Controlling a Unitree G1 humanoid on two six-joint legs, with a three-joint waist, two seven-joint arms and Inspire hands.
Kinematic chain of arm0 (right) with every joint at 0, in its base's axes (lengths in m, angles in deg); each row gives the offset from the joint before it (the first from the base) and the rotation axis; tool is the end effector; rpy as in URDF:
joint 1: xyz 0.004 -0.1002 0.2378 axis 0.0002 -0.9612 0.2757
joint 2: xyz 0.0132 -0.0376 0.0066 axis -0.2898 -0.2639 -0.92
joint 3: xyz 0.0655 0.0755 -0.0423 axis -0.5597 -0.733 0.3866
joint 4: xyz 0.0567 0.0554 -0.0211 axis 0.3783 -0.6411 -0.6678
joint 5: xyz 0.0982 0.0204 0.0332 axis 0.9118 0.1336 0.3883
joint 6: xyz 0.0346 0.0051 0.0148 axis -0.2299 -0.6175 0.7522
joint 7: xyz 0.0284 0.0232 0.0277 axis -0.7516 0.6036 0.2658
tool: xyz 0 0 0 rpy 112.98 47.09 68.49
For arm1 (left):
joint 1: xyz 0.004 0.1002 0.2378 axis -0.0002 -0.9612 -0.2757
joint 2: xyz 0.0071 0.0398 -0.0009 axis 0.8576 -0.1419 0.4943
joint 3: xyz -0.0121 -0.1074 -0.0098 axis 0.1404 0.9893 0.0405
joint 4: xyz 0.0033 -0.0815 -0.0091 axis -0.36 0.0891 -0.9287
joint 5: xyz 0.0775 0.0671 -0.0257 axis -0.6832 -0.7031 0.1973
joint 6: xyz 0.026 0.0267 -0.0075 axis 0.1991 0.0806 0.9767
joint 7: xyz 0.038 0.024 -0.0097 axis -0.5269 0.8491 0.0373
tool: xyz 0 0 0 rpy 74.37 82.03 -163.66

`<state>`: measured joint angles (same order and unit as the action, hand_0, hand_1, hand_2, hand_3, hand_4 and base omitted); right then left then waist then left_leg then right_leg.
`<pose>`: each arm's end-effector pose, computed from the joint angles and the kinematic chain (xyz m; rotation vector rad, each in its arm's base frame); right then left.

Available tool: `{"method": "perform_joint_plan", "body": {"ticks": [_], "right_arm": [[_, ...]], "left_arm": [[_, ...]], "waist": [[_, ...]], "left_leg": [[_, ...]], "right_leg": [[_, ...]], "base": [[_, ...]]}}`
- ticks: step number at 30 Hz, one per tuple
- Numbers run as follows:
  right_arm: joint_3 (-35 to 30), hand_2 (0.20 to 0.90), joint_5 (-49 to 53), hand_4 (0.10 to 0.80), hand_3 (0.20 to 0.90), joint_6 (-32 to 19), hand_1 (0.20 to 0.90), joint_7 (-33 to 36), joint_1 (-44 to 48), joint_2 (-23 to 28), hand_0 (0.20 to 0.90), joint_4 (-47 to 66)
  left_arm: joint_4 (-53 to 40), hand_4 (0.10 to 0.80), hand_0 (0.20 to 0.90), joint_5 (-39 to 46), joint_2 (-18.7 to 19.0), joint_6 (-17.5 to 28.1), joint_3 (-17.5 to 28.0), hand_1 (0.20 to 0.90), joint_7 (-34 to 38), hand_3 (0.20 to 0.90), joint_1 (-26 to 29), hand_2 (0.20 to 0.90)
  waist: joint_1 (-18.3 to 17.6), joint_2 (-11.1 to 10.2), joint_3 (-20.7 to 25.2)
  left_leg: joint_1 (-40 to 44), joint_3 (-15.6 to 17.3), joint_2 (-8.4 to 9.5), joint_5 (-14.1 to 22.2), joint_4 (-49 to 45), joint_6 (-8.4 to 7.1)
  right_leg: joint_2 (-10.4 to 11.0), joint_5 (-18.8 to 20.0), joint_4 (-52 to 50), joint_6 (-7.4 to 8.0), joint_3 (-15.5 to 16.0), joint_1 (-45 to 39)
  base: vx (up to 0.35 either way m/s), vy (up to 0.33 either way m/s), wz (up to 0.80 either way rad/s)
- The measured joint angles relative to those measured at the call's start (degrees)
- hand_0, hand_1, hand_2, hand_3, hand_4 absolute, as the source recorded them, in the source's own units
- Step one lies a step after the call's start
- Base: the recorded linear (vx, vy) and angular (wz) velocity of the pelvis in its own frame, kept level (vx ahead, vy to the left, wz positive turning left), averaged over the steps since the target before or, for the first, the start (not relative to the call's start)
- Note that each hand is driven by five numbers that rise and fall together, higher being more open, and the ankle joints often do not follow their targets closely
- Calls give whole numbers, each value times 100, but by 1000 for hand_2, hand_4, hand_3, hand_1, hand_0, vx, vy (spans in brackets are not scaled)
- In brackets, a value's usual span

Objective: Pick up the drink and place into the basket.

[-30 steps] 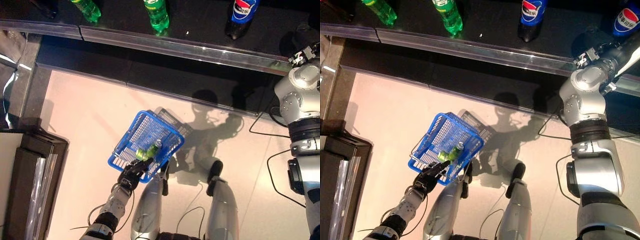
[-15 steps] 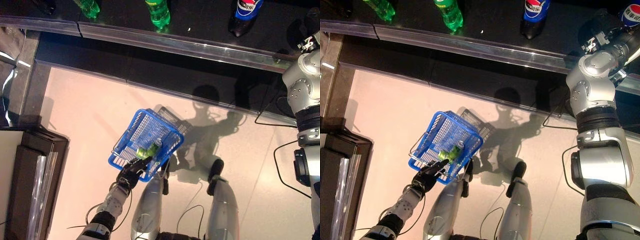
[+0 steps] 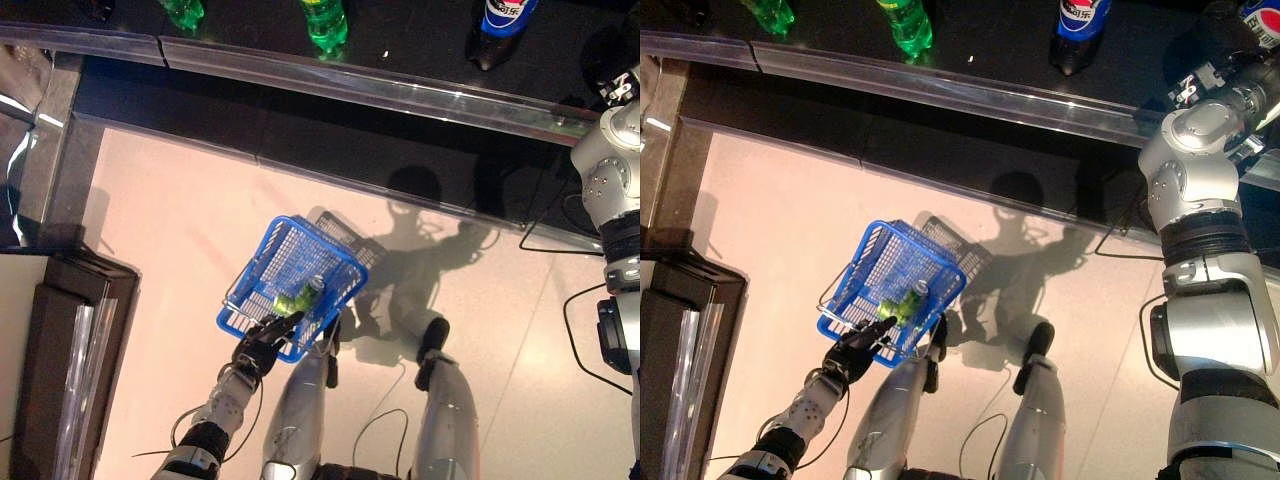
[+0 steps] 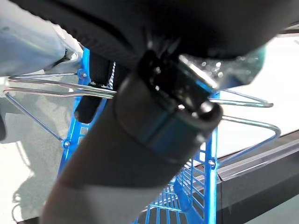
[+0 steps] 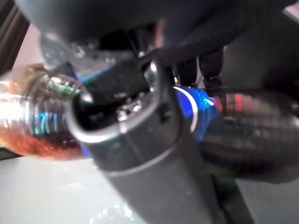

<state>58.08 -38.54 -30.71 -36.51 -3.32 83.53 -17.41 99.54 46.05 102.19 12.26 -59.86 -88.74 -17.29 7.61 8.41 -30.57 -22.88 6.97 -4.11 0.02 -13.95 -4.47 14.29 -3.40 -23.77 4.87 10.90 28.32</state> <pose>0.3478 -0.2600 0.3059 0.1246 -0.4651 -0.9655 0.2160 0.1888 -0.0564 -0.7355 0.5763 0.1812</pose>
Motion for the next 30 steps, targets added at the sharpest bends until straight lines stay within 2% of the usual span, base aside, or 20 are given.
{"method": "perform_joint_plan", "body": {"ticks": [9,14,16,24,30], "right_arm": [[-2,300,17,100,200,28,300,-74,-23,0,300,-169],[-127,300,14,100,200,29,300,-219,-330,0,300,-41],[-340,300,-28,100,200,35,300,-242,-662,0,300,341],[-847,300,-464,100,200,176,300,-492,-1658,1,300,1968],[-1231,300,-877,100,200,323,300,-790,-2957,-9,300,3438]], "left_arm": [[3,100,300,17,0,-22,29,300,-67,200,-4,300],[45,100,300,27,0,-30,42,300,-88,200,-24,300],[48,100,300,31,-2,-30,64,300,-84,200,-71,300],[139,100,300,249,-64,-22,405,300,-49,200,-387,300],[82,100,300,245,-98,55,636,300,10,200,-584,300]], "waist": [[-1,-2,-1],[-3,-8,-5],[-18,-13,-8],[-177,-45,-13],[-206,-196,-8]], "left_leg": [[7,-14,60,16,-192,44],[198,-31,67,41,-360,66],[309,-65,64,58,-407,80],[710,-165,65,91,-415,99],[1001,-254,54,168,-420,76]], "right_leg": [[84,0,-156,1,7,-51],[102,-3,-225,-5,10,-314],[106,-40,-215,-46,44,-472],[124,-106,-207,-37,149,-947],[133,-229,-190,-14,285,-1333]], "base": [[-15,8,2],[-8,10,2],[8,10,5],[64,24,7],[73,-18,8]]}}
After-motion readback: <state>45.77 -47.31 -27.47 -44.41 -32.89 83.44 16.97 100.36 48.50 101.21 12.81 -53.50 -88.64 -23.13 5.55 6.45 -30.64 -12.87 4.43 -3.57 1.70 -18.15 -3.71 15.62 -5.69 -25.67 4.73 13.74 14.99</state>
